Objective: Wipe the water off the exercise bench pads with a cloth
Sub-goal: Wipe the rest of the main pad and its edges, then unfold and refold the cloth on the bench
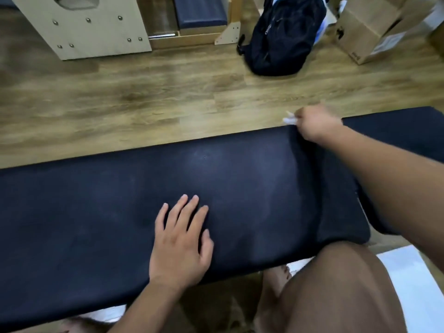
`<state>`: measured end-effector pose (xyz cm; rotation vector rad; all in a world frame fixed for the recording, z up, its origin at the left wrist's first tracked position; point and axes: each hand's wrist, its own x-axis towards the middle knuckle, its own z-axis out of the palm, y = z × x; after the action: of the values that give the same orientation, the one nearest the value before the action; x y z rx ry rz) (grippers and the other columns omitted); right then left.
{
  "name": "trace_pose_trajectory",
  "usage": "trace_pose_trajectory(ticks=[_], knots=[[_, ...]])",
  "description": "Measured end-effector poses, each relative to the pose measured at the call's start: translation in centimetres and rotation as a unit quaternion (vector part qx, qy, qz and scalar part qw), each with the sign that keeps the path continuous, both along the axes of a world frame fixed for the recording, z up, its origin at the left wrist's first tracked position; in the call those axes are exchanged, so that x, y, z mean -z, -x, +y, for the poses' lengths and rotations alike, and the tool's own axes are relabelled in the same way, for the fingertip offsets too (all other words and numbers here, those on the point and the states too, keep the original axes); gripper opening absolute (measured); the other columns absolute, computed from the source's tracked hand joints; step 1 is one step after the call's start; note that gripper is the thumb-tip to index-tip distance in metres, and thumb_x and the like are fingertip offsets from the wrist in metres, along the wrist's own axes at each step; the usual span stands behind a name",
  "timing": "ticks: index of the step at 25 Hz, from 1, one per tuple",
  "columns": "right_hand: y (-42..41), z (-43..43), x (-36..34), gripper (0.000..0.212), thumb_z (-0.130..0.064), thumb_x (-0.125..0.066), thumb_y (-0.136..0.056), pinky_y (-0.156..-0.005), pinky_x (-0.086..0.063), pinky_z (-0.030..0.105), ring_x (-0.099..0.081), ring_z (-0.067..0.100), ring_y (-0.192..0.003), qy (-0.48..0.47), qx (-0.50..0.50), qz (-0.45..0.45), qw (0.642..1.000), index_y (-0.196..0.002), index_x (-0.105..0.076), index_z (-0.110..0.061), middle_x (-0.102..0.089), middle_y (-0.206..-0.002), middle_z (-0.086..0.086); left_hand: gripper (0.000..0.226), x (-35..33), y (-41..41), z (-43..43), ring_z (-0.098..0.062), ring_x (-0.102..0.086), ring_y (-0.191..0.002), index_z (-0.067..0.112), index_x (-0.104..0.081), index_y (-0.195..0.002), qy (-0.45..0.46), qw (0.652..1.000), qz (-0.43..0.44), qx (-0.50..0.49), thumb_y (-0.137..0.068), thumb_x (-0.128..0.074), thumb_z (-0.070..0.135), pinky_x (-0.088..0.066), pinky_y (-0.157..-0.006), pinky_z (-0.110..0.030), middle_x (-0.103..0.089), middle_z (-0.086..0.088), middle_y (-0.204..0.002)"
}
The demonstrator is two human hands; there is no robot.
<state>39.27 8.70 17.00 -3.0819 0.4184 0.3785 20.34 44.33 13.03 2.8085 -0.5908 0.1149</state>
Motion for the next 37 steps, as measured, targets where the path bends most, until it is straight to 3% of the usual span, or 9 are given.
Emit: trace_pose_trajectory(ticks=[5, 11, 16, 18, 22, 24, 29, 34, 37], knots=[[5.4, -3.2, -2.2, 0.024, -0.022, -0.049, -0.093, -0.064, -0.050, 0.027, -0.066, 0.028, -0.066, -0.001, 0.130, 0.067, 0.989, -0.089, -0.064, -0.004, -0.066, -0.071, 0.015, 0.050, -0.2, 0.0, 0.2, -0.027, -0.041, -0.139, 0.013, -0.061, -0.129, -0.014, 1.000, 0.017, -0.009, -0.090, -0.039, 0.036, -0.023, -0.117, -0.053, -0.054, -0.008, -0.143], [21.7, 0.3, -2.9, 0.022, -0.011, -0.050, -0.089, -0.079, -0.050, 0.033, -0.063, 0.037, -0.100, 0.028, 0.110, 0.082, 0.990, -0.108, -0.060, -0.006, -0.064, -0.112, 0.018, 0.051, -0.9, 0.4, 0.1, -0.025, -0.035, -0.143, 0.014, -0.057, -0.133, -0.006, 0.998, 0.057, -0.015, -0.092, -0.036, 0.037, -0.020, -0.120, -0.050, -0.050, -0.008, -0.147], [29.3, 2.5, -5.3, 0.019, -0.015, -0.047, -0.086, -0.063, -0.043, 0.026, -0.057, 0.030, -0.077, -0.114, 0.202, 0.011, 0.973, -0.078, -0.065, -0.015, -0.062, -0.075, 0.010, 0.024, -4.9, 2.2, -0.4, -0.023, -0.055, -0.124, 0.020, -0.064, -0.117, 0.150, 0.961, 0.226, -0.054, -0.095, -0.058, 0.026, -0.039, -0.105, -0.037, -0.064, -0.002, -0.127], [31.3, 6.9, -6.8, 0.018, -0.005, -0.050, -0.085, -0.060, -0.045, 0.025, -0.055, 0.021, -0.066, -0.384, 0.286, -0.119, 0.870, -0.078, -0.064, -0.013, -0.061, -0.071, 0.007, 0.011, -6.9, 5.8, -1.7, -0.020, -0.065, -0.102, 0.022, -0.069, -0.101, 0.267, 0.915, 0.294, -0.064, -0.093, -0.063, 0.027, -0.046, -0.085, -0.027, -0.071, 0.001, -0.103], [35.1, 15.1, -7.6, 0.020, -0.001, -0.044, -0.093, -0.054, -0.053, 0.026, -0.065, 0.018, -0.063, -0.785, 0.349, -0.062, 0.509, -0.097, -0.063, -0.007, -0.067, -0.079, 0.011, 0.029, -8.9, 12.0, -4.8, -0.016, -0.070, -0.090, 0.013, -0.075, -0.096, 0.459, 0.706, 0.535, -0.069, -0.093, -0.063, 0.039, -0.049, -0.075, -0.025, -0.076, -0.004, -0.100], [36.6, 16.5, -7.4, 0.021, -0.018, -0.051, -0.097, -0.054, -0.052, 0.027, -0.065, 0.018, -0.066, -0.804, 0.355, -0.016, 0.477, -0.103, -0.066, -0.006, -0.068, -0.082, 0.010, 0.031, -9.4, 13.3, -5.7, -0.024, -0.071, -0.089, 0.007, -0.074, -0.103, 0.512, 0.640, 0.565, -0.092, -0.090, -0.067, 0.034, -0.053, -0.074, -0.031, -0.075, -0.014, -0.102], [37.8, 14.1, -6.0, 0.038, -0.042, -0.061, -0.091, -0.069, -0.048, 0.034, -0.065, 0.021, -0.080, -0.729, 0.266, -0.073, 0.627, -0.106, -0.069, -0.009, -0.071, -0.092, 0.013, 0.021, -10.4, 14.2, -8.0, -0.022, -0.072, -0.078, -0.001, -0.072, -0.093, 0.517, 0.680, 0.499, -0.145, -0.085, -0.074, 0.019, -0.057, -0.062, -0.023, -0.076, -0.016, -0.090], [38.5, 9.8, -6.0, 0.019, -0.022, -0.071, -0.085, -0.066, -0.052, 0.029, -0.067, 0.019, -0.075, -0.626, 0.192, -0.093, 0.750, -0.101, -0.069, -0.010, -0.073, -0.089, 0.011, 0.030, -10.2, 12.6, -10.6, -0.016, -0.074, -0.088, 0.007, -0.075, -0.101, 0.487, 0.630, 0.588, -0.140, -0.090, -0.069, 0.035, -0.055, -0.081, -0.031, -0.077, -0.008, -0.097], [36.9, 5.2, -4.9, 0.006, -0.014, -0.070, -0.083, -0.067, -0.053, 0.034, -0.065, 0.019, -0.075, -0.506, 0.220, -0.170, 0.817, -0.088, -0.068, -0.014, -0.072, -0.083, 0.004, 0.017, -9.2, 10.8, -12.6, -0.011, -0.071, -0.085, 0.014, -0.075, -0.092, 0.457, 0.713, 0.513, -0.141, -0.092, -0.068, 0.030, -0.056, -0.080, -0.028, -0.076, -0.001, -0.094]])
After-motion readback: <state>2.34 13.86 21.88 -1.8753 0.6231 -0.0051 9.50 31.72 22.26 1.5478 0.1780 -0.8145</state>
